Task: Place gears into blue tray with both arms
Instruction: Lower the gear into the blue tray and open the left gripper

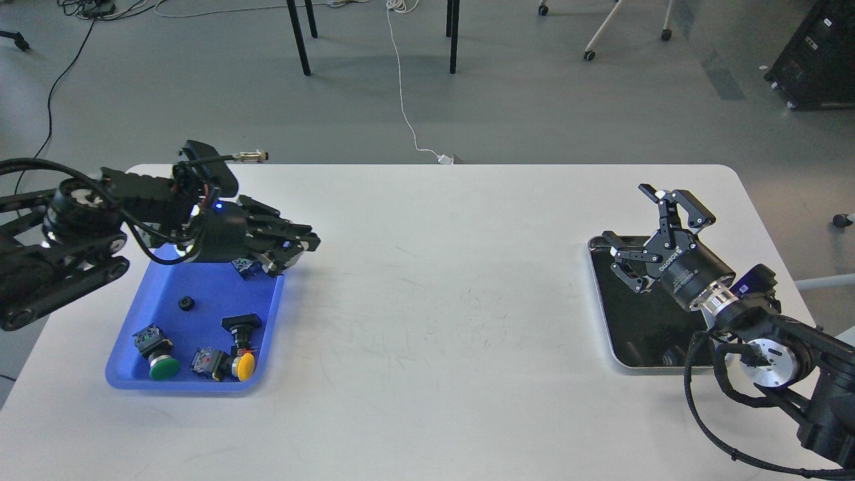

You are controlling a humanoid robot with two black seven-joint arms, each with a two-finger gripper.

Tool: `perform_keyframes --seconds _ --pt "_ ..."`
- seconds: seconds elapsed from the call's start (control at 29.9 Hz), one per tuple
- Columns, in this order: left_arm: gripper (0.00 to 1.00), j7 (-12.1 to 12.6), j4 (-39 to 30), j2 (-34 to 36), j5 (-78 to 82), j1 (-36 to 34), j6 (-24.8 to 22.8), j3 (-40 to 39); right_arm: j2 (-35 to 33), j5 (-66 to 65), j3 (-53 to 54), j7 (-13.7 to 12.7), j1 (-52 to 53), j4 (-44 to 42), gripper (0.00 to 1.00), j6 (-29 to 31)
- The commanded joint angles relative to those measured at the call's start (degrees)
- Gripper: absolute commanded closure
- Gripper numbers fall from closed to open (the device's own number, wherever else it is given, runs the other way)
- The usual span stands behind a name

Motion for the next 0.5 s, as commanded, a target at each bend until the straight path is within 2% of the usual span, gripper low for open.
perform_keyframes --seconds 0.0,0.13,0.33,0.47 --pt "0.86 -0.01 0.57 4.18 0.12 4.21 0.09 -0.33 0.03 -0.02 -0.01 -0.01 0.0 0.0 0.05 0.0" --pt "0.86 -0.01 1.97 4.19 0.12 7.12 0.26 -0.77 0.03 -0.02 -0.09 -0.01 -0.09 0.0 0.05 0.0" --pt "0.85 -0.01 10.05 -0.29 0.21 8.18 0.26 -0.77 0.03 -0.02 -0.27 -0.01 -0.09 0.09 0.05 0.0" --pt "0.84 -0.01 12.78 -0.65 0.12 8.44 0.26 -0.77 0.03 -0.02 -0.27 -0.01 -0.18 0.09 0.05 0.0"
